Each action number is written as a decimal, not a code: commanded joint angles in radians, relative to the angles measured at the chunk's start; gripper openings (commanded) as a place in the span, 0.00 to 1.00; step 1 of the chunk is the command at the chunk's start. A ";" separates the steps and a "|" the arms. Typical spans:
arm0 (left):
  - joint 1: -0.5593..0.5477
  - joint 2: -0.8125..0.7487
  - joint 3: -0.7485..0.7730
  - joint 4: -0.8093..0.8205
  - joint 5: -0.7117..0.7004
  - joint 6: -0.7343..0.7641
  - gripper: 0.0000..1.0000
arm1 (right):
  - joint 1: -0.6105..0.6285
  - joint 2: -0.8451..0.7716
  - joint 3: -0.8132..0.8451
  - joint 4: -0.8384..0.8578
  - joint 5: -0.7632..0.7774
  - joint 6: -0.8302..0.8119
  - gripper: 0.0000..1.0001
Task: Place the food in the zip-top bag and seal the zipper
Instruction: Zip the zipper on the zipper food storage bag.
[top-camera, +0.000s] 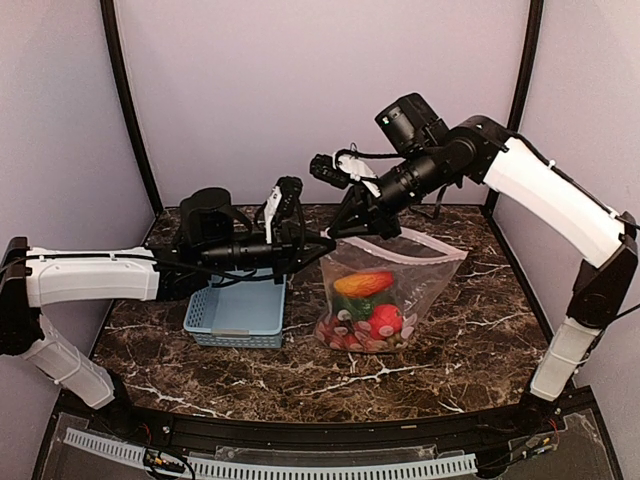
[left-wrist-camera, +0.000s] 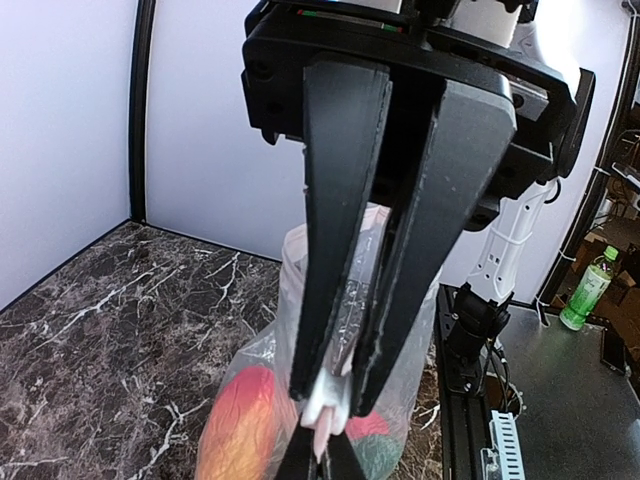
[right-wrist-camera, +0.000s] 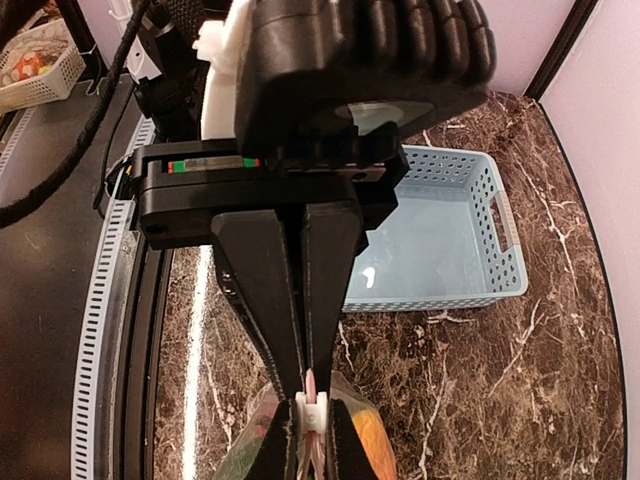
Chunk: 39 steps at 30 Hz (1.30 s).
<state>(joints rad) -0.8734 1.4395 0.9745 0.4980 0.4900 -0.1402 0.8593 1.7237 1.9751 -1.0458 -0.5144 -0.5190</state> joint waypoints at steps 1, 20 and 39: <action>-0.003 -0.035 -0.027 -0.009 -0.027 0.007 0.01 | 0.008 -0.039 -0.035 -0.027 0.076 -0.014 0.00; 0.010 -0.118 -0.102 -0.043 -0.165 0.045 0.01 | -0.166 -0.183 -0.143 -0.074 0.097 -0.044 0.00; 0.043 -0.156 -0.150 -0.032 -0.184 0.039 0.01 | -0.346 -0.358 -0.351 -0.063 0.105 -0.084 0.00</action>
<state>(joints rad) -0.8448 1.3182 0.8520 0.4816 0.3206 -0.1005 0.5602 1.4128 1.6566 -1.1015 -0.4503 -0.5900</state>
